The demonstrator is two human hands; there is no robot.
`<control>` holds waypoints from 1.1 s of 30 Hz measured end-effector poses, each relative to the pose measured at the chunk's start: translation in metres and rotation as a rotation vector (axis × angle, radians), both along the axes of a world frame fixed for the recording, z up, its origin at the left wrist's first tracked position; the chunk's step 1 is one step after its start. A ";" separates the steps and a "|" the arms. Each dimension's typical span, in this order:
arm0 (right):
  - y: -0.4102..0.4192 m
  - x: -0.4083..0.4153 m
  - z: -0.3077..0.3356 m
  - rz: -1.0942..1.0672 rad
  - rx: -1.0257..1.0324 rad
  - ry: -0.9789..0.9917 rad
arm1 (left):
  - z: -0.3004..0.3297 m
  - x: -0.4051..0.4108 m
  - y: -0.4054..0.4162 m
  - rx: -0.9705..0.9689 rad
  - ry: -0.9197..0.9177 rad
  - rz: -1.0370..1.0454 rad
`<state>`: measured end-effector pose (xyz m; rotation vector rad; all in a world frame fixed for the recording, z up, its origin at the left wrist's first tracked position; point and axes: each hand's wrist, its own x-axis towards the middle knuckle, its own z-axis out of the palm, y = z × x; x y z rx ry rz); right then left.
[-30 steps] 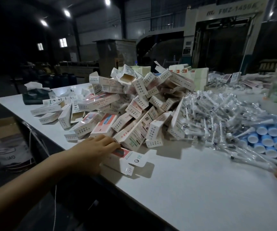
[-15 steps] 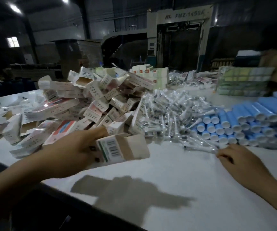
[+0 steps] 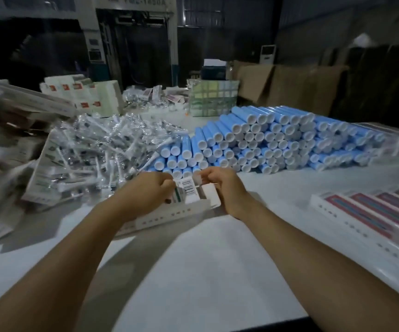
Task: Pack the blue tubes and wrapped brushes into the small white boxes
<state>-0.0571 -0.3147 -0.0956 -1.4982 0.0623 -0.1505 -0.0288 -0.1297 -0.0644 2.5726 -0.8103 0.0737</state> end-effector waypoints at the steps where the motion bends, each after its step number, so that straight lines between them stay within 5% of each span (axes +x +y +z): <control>1: 0.000 -0.001 0.000 0.025 -0.086 -0.025 | -0.003 0.002 0.002 -0.035 0.006 -0.013; 4: 0.002 0.001 -0.005 0.036 -0.276 -0.033 | -0.013 0.003 0.012 0.064 -0.103 0.008; 8: -0.001 0.007 -0.007 -0.083 -0.221 0.006 | -0.024 -0.004 0.006 0.391 -0.283 0.086; 14: -0.001 0.008 -0.010 -0.146 -0.205 0.055 | -0.035 -0.010 -0.006 0.338 -0.445 0.087; 25: -0.042 0.062 0.094 -0.645 -1.037 -0.446 | -0.038 -0.020 -0.022 0.362 -0.534 0.035; 33: -0.081 0.126 0.138 -0.447 -1.847 0.255 | -0.046 -0.010 -0.029 0.323 -0.523 0.037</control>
